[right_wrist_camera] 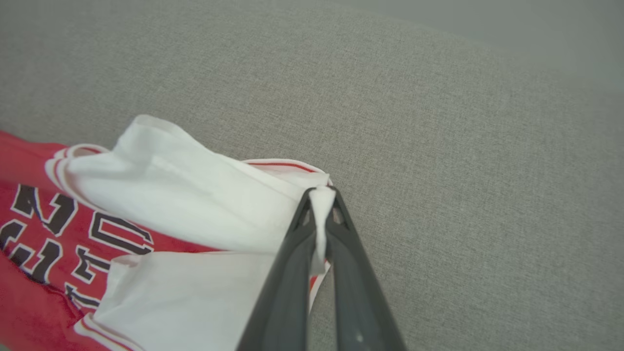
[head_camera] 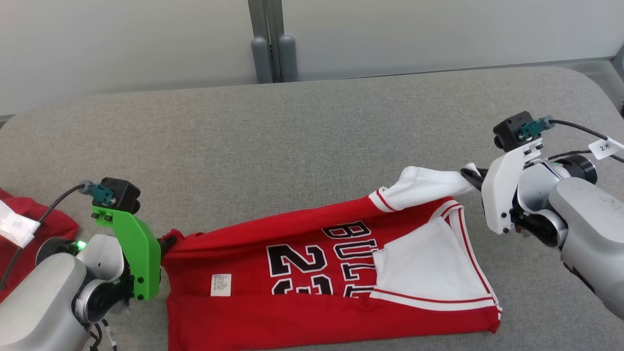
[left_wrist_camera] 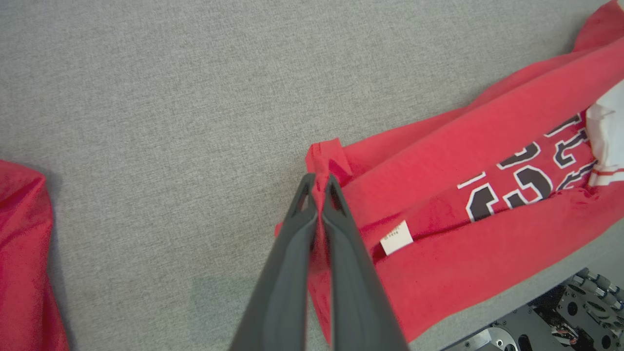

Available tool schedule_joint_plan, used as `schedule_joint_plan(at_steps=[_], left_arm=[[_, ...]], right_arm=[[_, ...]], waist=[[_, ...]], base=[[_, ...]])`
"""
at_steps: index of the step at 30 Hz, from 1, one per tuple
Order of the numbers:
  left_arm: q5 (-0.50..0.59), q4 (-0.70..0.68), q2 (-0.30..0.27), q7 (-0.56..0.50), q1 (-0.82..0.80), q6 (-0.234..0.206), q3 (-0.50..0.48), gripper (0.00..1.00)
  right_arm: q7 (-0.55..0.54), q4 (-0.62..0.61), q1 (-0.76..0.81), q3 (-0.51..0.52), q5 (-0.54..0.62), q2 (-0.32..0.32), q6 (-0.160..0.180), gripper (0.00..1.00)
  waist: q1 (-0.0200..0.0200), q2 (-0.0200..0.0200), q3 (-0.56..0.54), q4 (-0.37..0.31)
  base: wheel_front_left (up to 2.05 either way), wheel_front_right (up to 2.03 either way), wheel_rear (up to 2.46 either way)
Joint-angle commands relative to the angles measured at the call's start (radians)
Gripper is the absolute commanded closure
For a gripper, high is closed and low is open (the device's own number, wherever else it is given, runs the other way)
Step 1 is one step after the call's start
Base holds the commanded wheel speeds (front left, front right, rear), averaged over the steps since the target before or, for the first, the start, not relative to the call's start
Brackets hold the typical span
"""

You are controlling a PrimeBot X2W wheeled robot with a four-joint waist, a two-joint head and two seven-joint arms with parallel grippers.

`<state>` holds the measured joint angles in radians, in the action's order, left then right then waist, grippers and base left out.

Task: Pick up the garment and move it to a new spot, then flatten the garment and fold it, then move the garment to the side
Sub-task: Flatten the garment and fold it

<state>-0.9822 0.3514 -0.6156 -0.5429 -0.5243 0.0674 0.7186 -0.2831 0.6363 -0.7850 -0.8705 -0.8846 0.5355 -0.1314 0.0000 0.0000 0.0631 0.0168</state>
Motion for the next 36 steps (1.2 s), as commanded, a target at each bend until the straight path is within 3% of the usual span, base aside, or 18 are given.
schedule_joint_plan(at_steps=[1,9,17,28,29,30,31,32,33,36], left_arm=[[0.001,-0.005,-0.017,-0.013,0.011,-0.008,0.003,1.0],[-0.022,-0.002,-0.025,-0.093,0.011,0.009,0.033,1.0],[-0.052,-0.002,-0.032,-0.17,0.015,0.012,0.055,1.0],[-0.082,-0.005,-0.038,-0.22,0.048,-0.004,0.068,1.0],[-0.084,-0.002,-0.035,-0.219,0.051,-0.004,0.069,1.0],[-0.085,0.001,-0.033,-0.217,0.053,-0.003,0.07,0.94],[-0.086,0.003,-0.031,-0.216,0.054,-0.002,0.07,0.51],[-0.086,0.005,-0.029,-0.214,0.055,-0.002,0.071,0.0],[-0.085,0.007,-0.028,-0.213,0.056,-0.001,0.072,0.0],[-0.079,0.011,-0.03,-0.209,0.058,0.0,0.075,0.0]], right_arm=[[-0.023,-0.027,0.022,-0.01,-0.013,0.023,0.001,1.0],[-0.16,-0.206,0.095,-0.04,-0.07,0.096,0.001,1.0],[-0.282,-0.286,0.173,-0.003,-0.07,0.152,0.001,1.0],[-0.359,-0.319,0.282,0.073,-0.03,0.123,0.001,1.0],[-0.369,-0.322,0.291,0.079,-0.023,0.118,0.001,0.88],[-0.378,-0.324,0.298,0.086,-0.019,0.114,0.001,0.69],[-0.384,-0.327,0.303,0.093,-0.013,0.11,0.001,0.52],[-0.391,-0.331,0.311,0.1,-0.007,0.107,0.001,0.07],[-0.395,-0.334,0.316,0.106,-0.002,0.104,0.001,0.0],[-0.402,-0.346,0.334,0.131,0.021,0.101,0.001,0.0]], waist=[[0.0,0.0,-0.006,-0.005],[0.0,0.0,-0.011,-0.02],[0.0,0.0,-0.017,-0.035],[0.0,0.0,-0.008,-0.039],[0.0,0.0,-0.007,-0.039],[0.0,0.0,-0.007,-0.039],[0.0,0.0,-0.007,-0.039],[0.0,0.0,-0.008,-0.038],[0.0,0.0,-0.009,-0.038],[0.0,0.0,-0.018,-0.037]], base=[[0.0,0.0,0.0],[0.0,0.0,0.0],[0.0,0.0,0.0],[0.0,0.0,0.0],[0.0,0.0,0.0],[0.0,0.0,0.0],[0.0,0.0,0.0],[0.0,0.0,0.0],[0.0,0.0,0.0],[0.0,0.0,0.0]])
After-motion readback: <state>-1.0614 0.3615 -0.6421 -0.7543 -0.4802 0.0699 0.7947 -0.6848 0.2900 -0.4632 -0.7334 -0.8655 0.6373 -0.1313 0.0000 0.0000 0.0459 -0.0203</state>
